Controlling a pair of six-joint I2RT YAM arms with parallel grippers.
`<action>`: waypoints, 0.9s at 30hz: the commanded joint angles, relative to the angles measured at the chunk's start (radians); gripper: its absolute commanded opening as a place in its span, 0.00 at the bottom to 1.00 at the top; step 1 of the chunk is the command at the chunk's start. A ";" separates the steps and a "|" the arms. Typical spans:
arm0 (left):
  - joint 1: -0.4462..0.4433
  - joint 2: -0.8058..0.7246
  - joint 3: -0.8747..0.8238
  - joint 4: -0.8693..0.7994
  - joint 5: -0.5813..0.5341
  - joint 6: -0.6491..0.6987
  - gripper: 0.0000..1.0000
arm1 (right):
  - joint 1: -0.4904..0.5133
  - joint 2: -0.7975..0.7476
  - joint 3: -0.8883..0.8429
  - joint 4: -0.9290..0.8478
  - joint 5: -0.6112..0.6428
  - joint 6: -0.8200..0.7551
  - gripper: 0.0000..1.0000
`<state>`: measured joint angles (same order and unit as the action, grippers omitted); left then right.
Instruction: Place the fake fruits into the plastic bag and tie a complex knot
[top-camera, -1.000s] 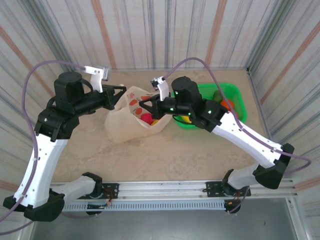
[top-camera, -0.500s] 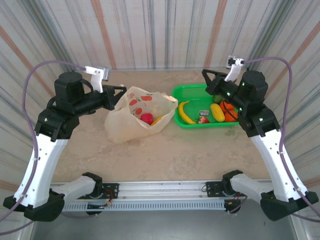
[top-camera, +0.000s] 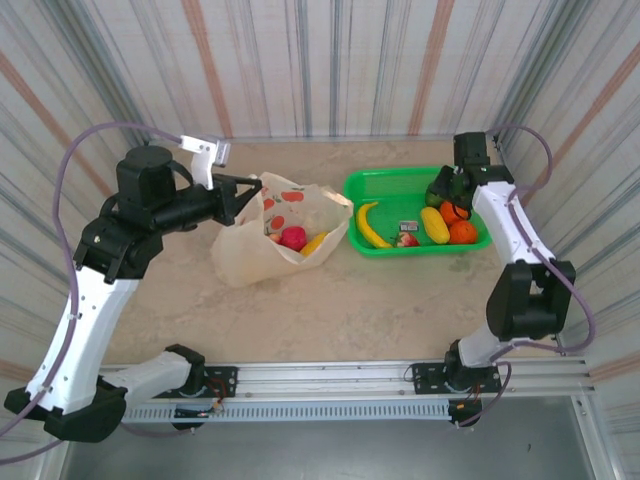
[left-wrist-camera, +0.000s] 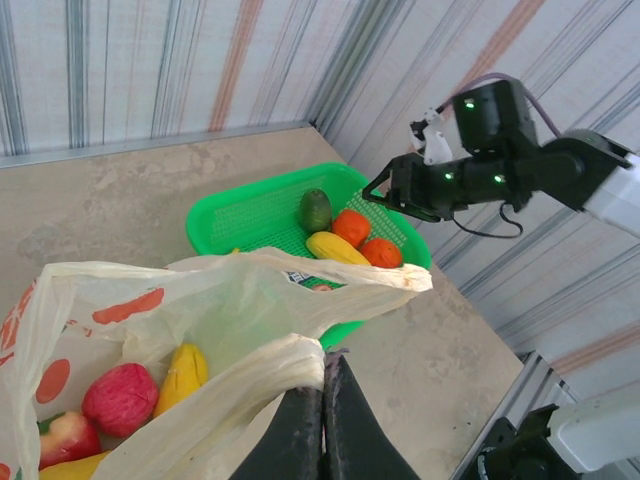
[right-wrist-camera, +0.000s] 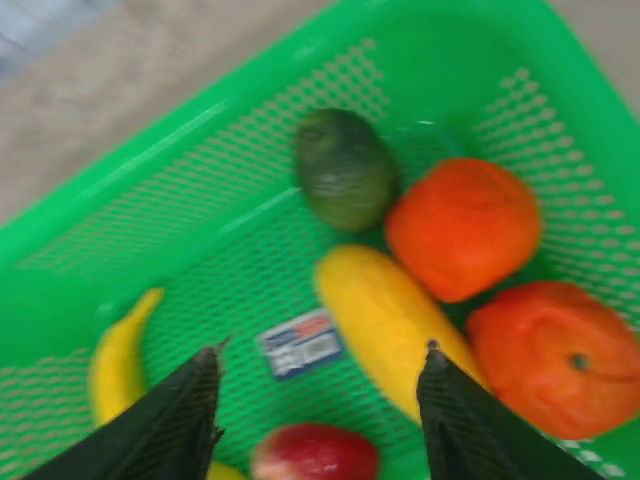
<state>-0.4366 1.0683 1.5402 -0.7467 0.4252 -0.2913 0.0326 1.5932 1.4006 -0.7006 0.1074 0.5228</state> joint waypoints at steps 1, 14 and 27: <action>-0.015 0.003 0.020 0.005 0.001 0.023 0.00 | -0.031 0.119 0.104 -0.133 0.086 0.017 0.64; -0.031 -0.001 0.022 -0.003 -0.020 0.045 0.01 | -0.078 0.372 0.260 -0.211 0.111 0.031 0.87; -0.031 -0.010 0.009 -0.003 -0.035 0.060 0.01 | -0.104 0.471 0.260 -0.180 0.038 0.027 0.87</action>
<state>-0.4603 1.0748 1.5406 -0.7475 0.3981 -0.2573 -0.0673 2.0220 1.6405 -0.8711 0.1825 0.5461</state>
